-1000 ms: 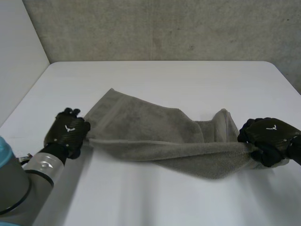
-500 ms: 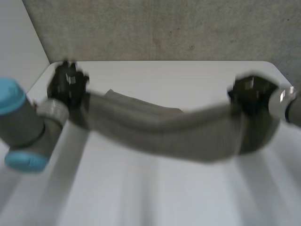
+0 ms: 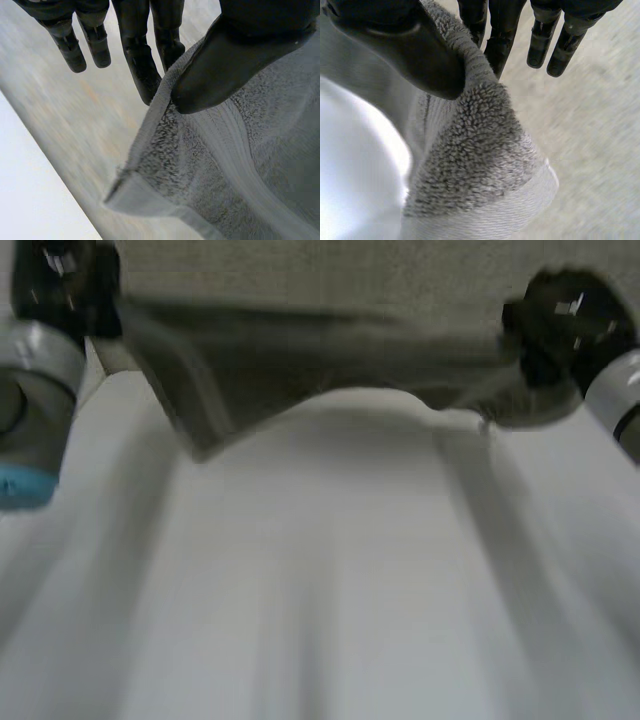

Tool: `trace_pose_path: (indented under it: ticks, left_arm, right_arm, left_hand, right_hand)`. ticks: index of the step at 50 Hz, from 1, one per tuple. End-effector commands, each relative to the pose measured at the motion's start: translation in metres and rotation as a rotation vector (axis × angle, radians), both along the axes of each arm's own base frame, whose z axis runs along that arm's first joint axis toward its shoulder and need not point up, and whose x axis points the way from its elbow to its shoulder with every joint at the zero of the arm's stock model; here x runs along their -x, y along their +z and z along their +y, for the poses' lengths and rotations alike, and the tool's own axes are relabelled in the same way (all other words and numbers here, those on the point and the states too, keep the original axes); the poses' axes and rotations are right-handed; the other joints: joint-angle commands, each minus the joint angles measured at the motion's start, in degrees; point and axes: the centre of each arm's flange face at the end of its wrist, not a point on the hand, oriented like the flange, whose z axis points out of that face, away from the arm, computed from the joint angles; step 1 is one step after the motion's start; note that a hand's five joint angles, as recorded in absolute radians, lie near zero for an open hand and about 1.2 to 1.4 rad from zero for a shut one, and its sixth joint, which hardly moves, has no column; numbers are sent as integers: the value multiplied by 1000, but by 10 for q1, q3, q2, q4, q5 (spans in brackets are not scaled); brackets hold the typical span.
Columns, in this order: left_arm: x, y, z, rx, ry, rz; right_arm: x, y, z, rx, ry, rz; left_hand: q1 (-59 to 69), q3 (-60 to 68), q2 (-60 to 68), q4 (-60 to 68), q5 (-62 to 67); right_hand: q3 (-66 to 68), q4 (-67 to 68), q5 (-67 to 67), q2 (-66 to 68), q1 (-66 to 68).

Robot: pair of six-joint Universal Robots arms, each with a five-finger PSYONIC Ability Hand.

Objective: Fold the towel.

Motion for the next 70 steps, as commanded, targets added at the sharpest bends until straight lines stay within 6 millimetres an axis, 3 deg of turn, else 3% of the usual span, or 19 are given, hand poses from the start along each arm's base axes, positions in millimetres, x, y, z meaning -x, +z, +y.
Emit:
trace_pose_path:
  ticks: [1,2,3,4,6,7,9,12,18,20,25,33,47,55,70]
  left_arm:
    - [-12,-96,18,-192,-35,-73]
    - [-12,-96,18,-192,-35,-73]
    - [-13,-112,25,-220,-44,-80]
    - [-14,-126,33,-248,-51,-86]
    - [-15,-137,41,-272,-59,-93]
    - [-16,-144,48,-292,-68,-101]
    - [-17,-148,54,-306,-78,-115]
    - [-18,-151,65,-315,-91,-155]
    - [-27,-136,76,-268,-79,-189]
    - [-31,-131,80,-252,-80,-194]
    - [-33,-132,86,-258,-85,-192]
    - [-36,-142,92,-295,-82,-197]
    - [-36,-145,92,-302,-82,-198]
    - [-36,-146,93,-309,-81,-198]
    - [-36,-148,95,-315,-83,-199]
  right_arm:
    - [4,-67,25,-196,38,95]
    - [4,-67,25,-196,38,95]
    - [4,-81,33,-234,61,120]
    - [4,-81,33,-235,61,120]
    - [5,-106,47,-307,91,164]
    - [5,-106,47,-308,91,164]
    - [8,-122,56,-360,94,207]
    - [10,-129,61,-386,92,230]
    - [21,-123,67,-421,63,223]
    - [26,-126,74,-477,69,220]
    - [28,-131,81,-533,67,229]
    - [32,-133,81,-581,57,237]
    - [46,-146,73,-628,-2,215]
    - [52,-143,67,-627,-44,165]
    - [49,-140,67,-637,-58,119]
  left_hand:
    - [52,-33,27,-38,35]
    - [52,-33,27,-38,35]
    - [52,-33,27,-38,35]
    - [52,-33,27,-38,35]
    - [52,-33,27,-38,35]
    - [52,-33,27,-38,35]
    - [52,-33,27,-38,35]
    - [52,-33,27,-38,35]
    - [52,-33,27,-38,35]
    - [52,-33,27,-38,35]
    - [52,-33,27,-38,35]
    - [52,-33,27,-38,35]
    - [52,-33,27,-38,35]
    - [52,-33,27,-38,35]
    - [52,-33,27,-38,35]
  right_hand:
    - [-30,-44,31,47,42]
    - [-30,-44,31,47,42]
    - [-30,-44,31,47,42]
    - [-30,-44,31,47,42]
    - [-30,-44,31,47,42]
    - [-30,-44,31,47,42]
    - [-30,-44,31,47,42]
    - [-30,-44,31,47,42]
    - [-30,-44,14,30,25]
    - [-30,-44,-205,-189,-194]
    - [-30,-44,-338,-323,-328]
    - [-30,-44,-372,-357,-362]
    - [-30,-44,-470,-454,-459]
    - [-30,-44,-512,-496,-501]
    - [-30,-44,-477,-461,-466]
